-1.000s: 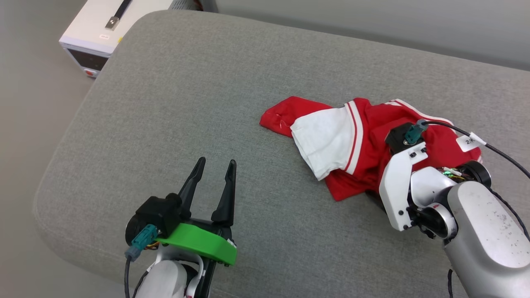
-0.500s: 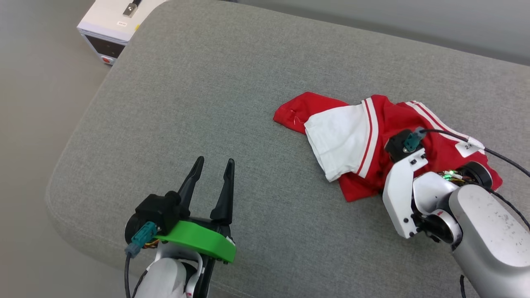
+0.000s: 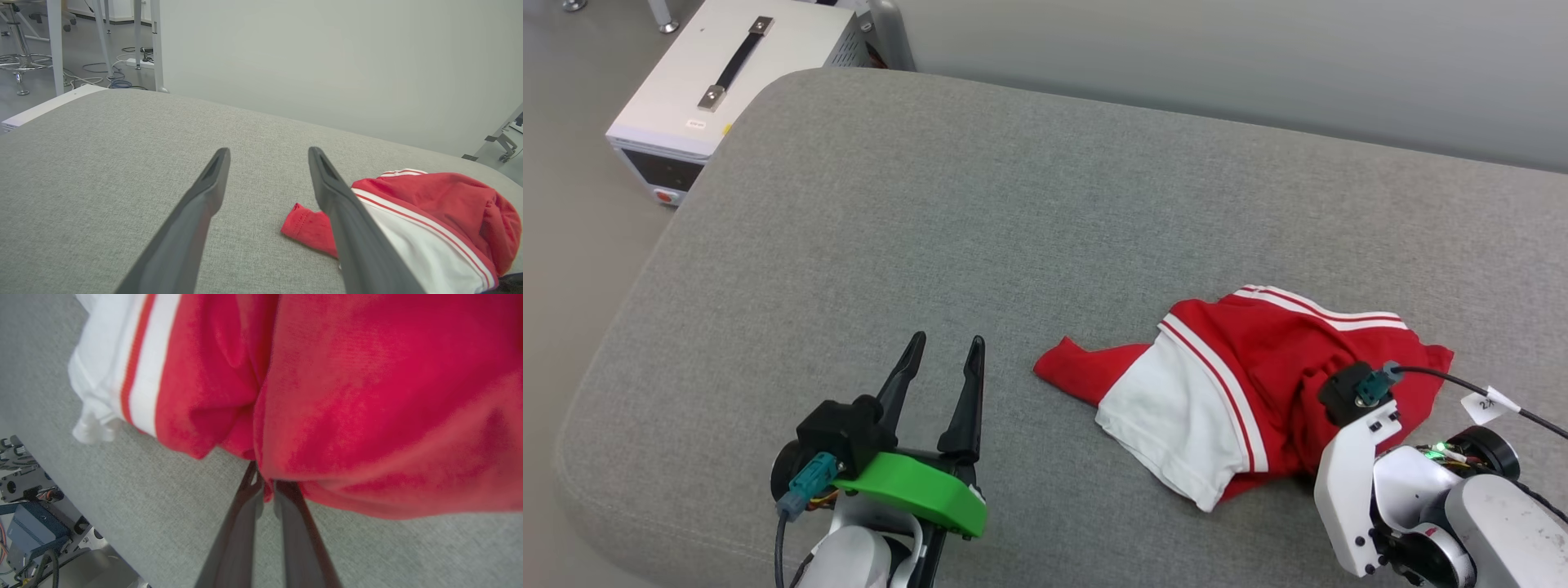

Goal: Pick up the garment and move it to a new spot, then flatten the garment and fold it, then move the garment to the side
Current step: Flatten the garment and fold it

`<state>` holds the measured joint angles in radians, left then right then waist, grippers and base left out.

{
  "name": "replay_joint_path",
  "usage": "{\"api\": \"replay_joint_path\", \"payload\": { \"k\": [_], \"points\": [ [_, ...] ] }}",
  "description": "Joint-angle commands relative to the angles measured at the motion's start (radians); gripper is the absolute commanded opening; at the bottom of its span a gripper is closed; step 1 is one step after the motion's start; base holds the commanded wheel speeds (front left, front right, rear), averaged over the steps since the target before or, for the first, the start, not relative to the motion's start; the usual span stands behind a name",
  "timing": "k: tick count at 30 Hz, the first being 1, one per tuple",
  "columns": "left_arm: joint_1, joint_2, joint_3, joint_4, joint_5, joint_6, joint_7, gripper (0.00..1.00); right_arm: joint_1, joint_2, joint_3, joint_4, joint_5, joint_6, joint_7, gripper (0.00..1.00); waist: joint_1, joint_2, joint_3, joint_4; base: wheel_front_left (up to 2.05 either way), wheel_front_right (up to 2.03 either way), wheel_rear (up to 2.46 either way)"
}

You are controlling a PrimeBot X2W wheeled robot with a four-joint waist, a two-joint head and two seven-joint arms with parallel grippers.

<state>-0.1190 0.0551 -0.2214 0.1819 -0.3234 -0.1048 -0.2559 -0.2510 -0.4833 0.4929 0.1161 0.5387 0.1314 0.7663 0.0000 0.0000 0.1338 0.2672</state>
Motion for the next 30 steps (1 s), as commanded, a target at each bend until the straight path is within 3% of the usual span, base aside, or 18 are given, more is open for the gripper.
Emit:
{"api": "replay_joint_path", "payload": {
  "k": [1,2,3,16,22,27,30],
  "points": [
    [0.009,-0.005,-0.001,0.004,0.014,-0.006,-0.006,1.00,0.022,0.013,-0.010,0.001,-0.009,-0.001,-0.027,0.00,0.0000,0.0000,-0.021,-0.023,0.00,0.00,0.00],
    [0.010,-0.005,-0.001,0.007,0.015,-0.006,-0.006,1.00,0.029,0.026,-0.023,0.000,-0.016,-0.001,-0.053,0.35,0.0000,0.0000,-0.025,-0.027,0.00,0.00,0.00],
    [0.011,-0.005,0.000,0.010,0.015,-0.006,-0.006,1.00,0.035,0.037,-0.033,0.000,-0.020,-0.001,-0.069,1.00,0.0000,0.0000,-0.029,-0.030,0.00,0.00,0.00],
    [0.037,0.003,-0.013,0.020,-0.005,-0.010,0.004,1.00,0.129,0.113,-0.237,-0.189,-0.071,-0.001,-0.430,1.00,0.0000,0.0000,-0.084,-0.126,0.00,0.00,0.00],
    [0.039,0.002,-0.021,-0.009,-0.033,-0.005,0.030,1.00,0.190,0.182,-0.366,-0.262,-0.136,-0.001,-0.615,1.00,0.0000,0.0000,-0.081,-0.174,0.00,0.00,0.00],
    [0.034,0.006,-0.060,-0.047,-0.059,-0.011,0.099,1.00,0.229,0.232,-0.456,-0.259,-0.200,-0.001,-0.708,1.00,0.0000,0.0000,-0.076,-0.193,0.00,0.00,0.00],
    [0.021,0.017,-0.085,-0.085,-0.072,-0.012,0.199,1.00,0.243,0.240,-0.472,-0.246,-0.236,-0.001,-0.730,1.00,0.0000,0.0000,-0.070,-0.197,0.00,0.00,0.00]
  ]
}}
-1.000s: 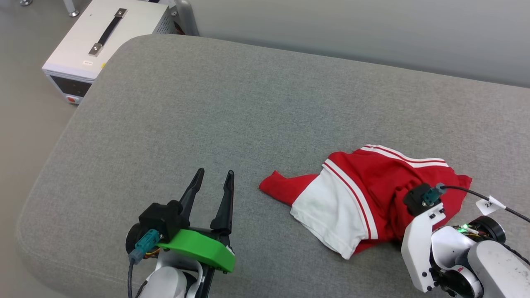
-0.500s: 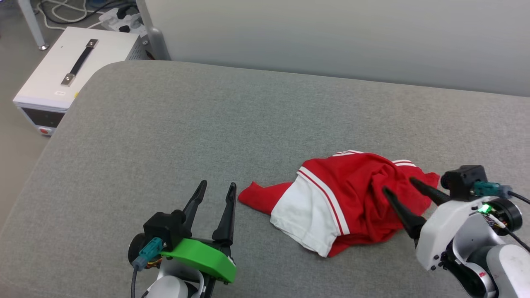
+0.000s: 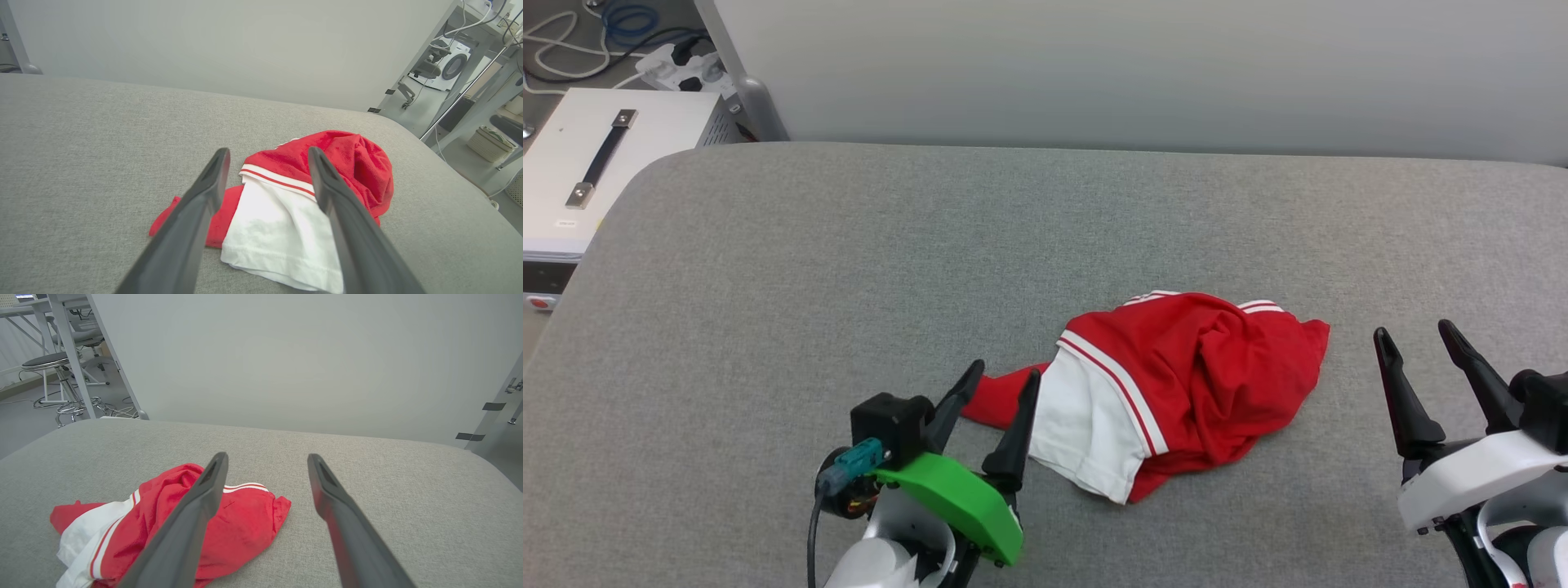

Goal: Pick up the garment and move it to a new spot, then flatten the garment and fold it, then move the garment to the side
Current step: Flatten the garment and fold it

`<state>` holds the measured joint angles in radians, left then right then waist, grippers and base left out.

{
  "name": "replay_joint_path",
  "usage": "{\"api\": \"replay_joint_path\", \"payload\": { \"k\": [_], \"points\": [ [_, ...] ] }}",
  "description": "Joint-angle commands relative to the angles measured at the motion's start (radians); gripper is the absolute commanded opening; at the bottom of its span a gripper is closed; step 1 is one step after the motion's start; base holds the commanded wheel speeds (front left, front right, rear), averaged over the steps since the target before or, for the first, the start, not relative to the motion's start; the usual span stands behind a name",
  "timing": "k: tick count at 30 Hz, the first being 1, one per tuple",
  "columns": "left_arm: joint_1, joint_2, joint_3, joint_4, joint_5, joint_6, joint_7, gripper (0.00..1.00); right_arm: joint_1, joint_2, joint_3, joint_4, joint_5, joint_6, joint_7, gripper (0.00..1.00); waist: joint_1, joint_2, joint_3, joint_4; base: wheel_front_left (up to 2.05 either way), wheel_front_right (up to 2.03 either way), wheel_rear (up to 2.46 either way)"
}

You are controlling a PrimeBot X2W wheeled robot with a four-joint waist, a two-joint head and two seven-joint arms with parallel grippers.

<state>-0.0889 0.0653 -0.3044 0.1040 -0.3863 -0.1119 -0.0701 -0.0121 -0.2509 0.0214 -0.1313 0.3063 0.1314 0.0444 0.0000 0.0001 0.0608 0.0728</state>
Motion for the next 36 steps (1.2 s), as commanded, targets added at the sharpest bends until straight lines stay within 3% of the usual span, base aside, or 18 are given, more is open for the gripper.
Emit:
{"api": "replay_joint_path", "payload": {
  "k": [1,7,13,19,32,33,34,35,36],
  "points": [
    [-0.012,0.007,-0.007,-0.019,-0.018,-0.001,0.055,1.00,0.005,0.012,-0.003,0.002,-0.005,-0.001,-0.011,1.00,0.0000,-0.0001,0.005,-0.004,0.00,0.00,0.00],
    [-0.043,0.054,-0.058,-0.114,-0.053,0.065,0.490,1.00,0.003,0.030,-0.012,-0.001,-0.025,-0.001,-0.014,1.00,0.0000,-0.0001,0.026,-0.012,0.00,0.00,0.00],
    [-0.075,0.105,-0.104,-0.149,-0.003,0.110,0.699,1.00,-0.023,0.039,0.011,-0.011,-0.033,-0.001,-0.022,1.00,0.0000,-0.0001,0.067,-0.044,0.00,0.00,0.00],
    [-0.098,0.099,-0.099,-0.079,0.009,0.142,0.714,1.00,-0.041,0.028,0.022,-0.011,-0.040,-0.001,-0.030,1.00,0.0000,-0.0001,0.112,-0.075,0.00,0.00,0.00],
    [-0.152,0.087,-0.089,0.076,0.020,0.159,0.651,1.00,-0.059,0.036,0.019,-0.002,-0.066,-0.001,-0.061,1.00,0.0000,-0.0001,0.155,-0.103,0.00,0.00,0.00],
    [-0.154,0.089,-0.094,0.091,0.020,0.155,0.655,0.86,-0.060,0.037,0.020,-0.002,-0.067,-0.001,-0.062,1.00,0.0000,-0.0001,0.158,-0.104,0.00,0.00,0.00],
    [-0.157,0.088,-0.096,0.101,0.020,0.152,0.655,0.55,-0.062,0.037,0.020,-0.001,-0.067,-0.001,-0.063,1.00,0.0000,-0.0001,0.160,-0.104,0.00,0.00,0.00],
    [-0.159,0.087,-0.098,0.113,0.017,0.149,0.653,0.38,-0.063,0.038,0.019,-0.002,-0.068,-0.001,-0.065,1.00,0.0000,-0.0001,0.164,-0.105,0.00,0.00,0.00],
    [-0.161,0.086,-0.101,0.123,0.016,0.146,0.652,0.00,-0.064,0.038,0.018,-0.002,-0.068,-0.001,-0.066,1.00,0.0000,-0.0001,0.167,-0.105,0.00,0.00,0.00]
  ]
}}
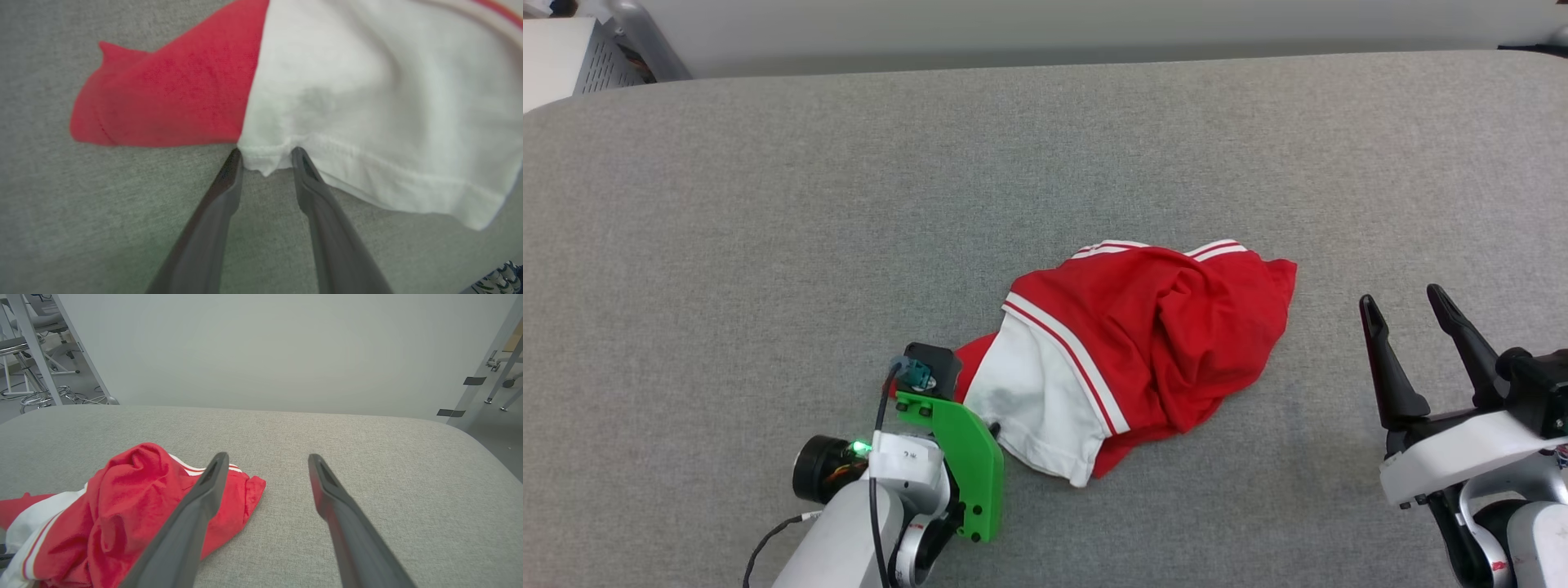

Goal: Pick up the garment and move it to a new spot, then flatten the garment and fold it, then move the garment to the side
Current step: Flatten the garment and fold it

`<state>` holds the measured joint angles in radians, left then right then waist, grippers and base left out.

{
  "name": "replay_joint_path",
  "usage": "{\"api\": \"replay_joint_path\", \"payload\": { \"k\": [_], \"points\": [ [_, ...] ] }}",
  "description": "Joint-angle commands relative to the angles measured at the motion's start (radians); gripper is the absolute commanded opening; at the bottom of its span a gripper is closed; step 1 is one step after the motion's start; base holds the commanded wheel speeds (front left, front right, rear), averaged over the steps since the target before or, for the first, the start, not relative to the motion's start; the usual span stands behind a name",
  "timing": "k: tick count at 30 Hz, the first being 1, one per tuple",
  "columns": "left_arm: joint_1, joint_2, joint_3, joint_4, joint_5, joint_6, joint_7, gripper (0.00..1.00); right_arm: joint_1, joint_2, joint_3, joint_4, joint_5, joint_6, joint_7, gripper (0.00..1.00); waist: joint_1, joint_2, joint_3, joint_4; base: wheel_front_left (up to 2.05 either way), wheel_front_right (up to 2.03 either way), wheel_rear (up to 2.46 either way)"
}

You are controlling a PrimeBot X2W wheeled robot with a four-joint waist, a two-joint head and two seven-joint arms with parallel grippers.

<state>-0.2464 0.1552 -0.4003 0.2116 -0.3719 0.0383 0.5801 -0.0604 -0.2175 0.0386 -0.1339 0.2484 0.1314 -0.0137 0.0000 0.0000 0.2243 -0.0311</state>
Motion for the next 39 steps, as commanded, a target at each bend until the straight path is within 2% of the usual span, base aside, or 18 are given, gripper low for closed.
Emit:
{"api": "replay_joint_path", "payload": {
  "k": [1,9,16,25,32,35,39],
  "points": [
    [-0.007,-0.005,-0.008,0.026,0.000,-0.010,-0.001,0.00,-0.017,0.006,0.000,0.002,-0.012,-0.001,-0.008,1.00,0.0000,0.0000,0.005,-0.001,0.00,0.00,0.00],
    [-0.013,-0.012,-0.014,0.055,-0.019,-0.032,-0.038,0.00,-0.012,0.010,-0.009,0.026,-0.022,-0.001,-0.011,1.00,0.0000,0.0000,-0.013,0.027,0.00,0.00,0.00],
    [-0.001,0.010,0.020,-0.030,-0.030,-0.022,-0.094,0.00,-0.004,0.013,-0.004,0.047,-0.018,-0.001,-0.011,1.00,0.0000,0.0000,-0.077,0.068,0.00,0.00,0.00],
    [-0.072,0.094,0.148,-0.137,-0.038,0.020,-0.155,0.00,0.005,0.023,0.024,0.074,-0.013,-0.001,-0.018,1.00,0.0000,0.0000,-0.135,0.064,0.00,0.00,0.00],
    [-0.253,0.159,0.254,-0.197,-0.040,0.033,-0.206,0.00,0.004,0.030,0.027,0.087,-0.011,-0.001,-0.026,1.00,0.0000,0.0000,-0.160,0.043,0.00,0.00,0.00],
    [-0.318,0.172,0.275,-0.184,-0.045,0.034,-0.205,0.00,0.001,0.036,0.030,0.094,-0.010,-0.001,-0.031,1.00,0.0000,0.0000,-0.168,0.029,0.00,0.00,0.00],
    [-0.328,0.189,0.269,-0.104,-0.057,0.021,-0.163,0.00,-0.004,0.047,0.046,0.104,-0.008,-0.001,-0.038,1.00,0.0000,0.0000,-0.168,0.006,0.00,0.00,0.00]
  ]
}}
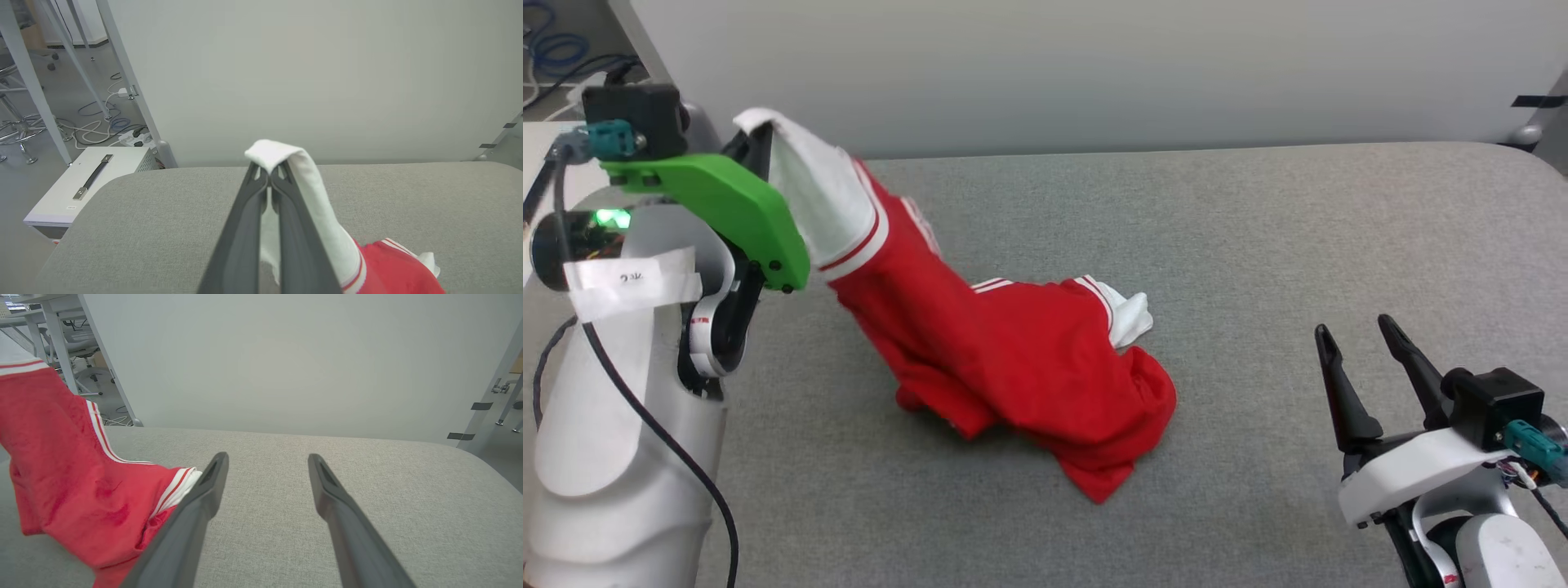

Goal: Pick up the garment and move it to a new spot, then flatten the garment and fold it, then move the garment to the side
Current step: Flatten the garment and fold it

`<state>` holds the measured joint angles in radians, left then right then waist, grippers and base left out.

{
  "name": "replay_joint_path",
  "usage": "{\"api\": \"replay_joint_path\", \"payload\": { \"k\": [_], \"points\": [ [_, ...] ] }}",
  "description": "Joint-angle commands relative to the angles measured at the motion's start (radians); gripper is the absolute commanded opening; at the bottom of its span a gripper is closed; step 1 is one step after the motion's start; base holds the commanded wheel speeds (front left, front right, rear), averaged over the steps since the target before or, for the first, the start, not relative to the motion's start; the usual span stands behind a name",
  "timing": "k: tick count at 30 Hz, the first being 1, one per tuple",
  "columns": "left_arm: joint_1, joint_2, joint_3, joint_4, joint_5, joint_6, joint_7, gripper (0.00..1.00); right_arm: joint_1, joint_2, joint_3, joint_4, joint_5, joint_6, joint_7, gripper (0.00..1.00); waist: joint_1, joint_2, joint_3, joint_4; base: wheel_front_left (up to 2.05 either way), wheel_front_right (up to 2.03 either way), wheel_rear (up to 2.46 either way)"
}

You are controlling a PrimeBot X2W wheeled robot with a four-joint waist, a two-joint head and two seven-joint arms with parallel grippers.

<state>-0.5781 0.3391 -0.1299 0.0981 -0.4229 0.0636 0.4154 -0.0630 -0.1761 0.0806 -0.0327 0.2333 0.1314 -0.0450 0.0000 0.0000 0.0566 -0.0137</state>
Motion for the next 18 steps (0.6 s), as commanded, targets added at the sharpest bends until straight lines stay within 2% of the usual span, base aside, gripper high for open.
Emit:
{"api": "replay_joint_path", "payload": {
  "k": [1,10,16,17,18],
  "points": [
    [0.015,0.010,-0.004,0.041,-0.011,-0.010,0.010,0.00,-0.004,0.009,0.011,0.005,0.007,-0.001,-0.009,1.00,0.0000,0.0000,0.004,-0.020,0.00,0.00,0.00],
    [0.099,0.040,0.055,0.332,-0.057,-0.006,-0.034,0.00,-0.035,0.015,0.024,0.015,0.006,-0.001,-0.018,1.00,0.0000,0.0000,0.060,-0.053,0.00,0.00,0.00],
    [0.125,0.049,0.060,0.520,-0.052,-0.001,-0.084,0.00,-0.044,0.011,0.015,0.016,0.005,-0.001,-0.019,1.00,0.0000,0.0000,0.083,-0.043,0.00,0.00,0.00],
    [0.126,0.047,0.052,0.540,-0.047,-0.004,-0.090,0.02,-0.045,0.009,0.014,0.017,0.004,-0.001,-0.017,1.00,0.0000,0.0000,0.083,-0.039,0.00,0.00,0.00],
    [0.127,0.049,0.038,0.559,-0.032,-0.008,-0.104,0.81,-0.046,0.007,0.014,0.017,0.003,-0.001,-0.015,1.00,0.0000,0.0000,0.083,-0.033,0.00,0.00,0.00]
  ]
}}
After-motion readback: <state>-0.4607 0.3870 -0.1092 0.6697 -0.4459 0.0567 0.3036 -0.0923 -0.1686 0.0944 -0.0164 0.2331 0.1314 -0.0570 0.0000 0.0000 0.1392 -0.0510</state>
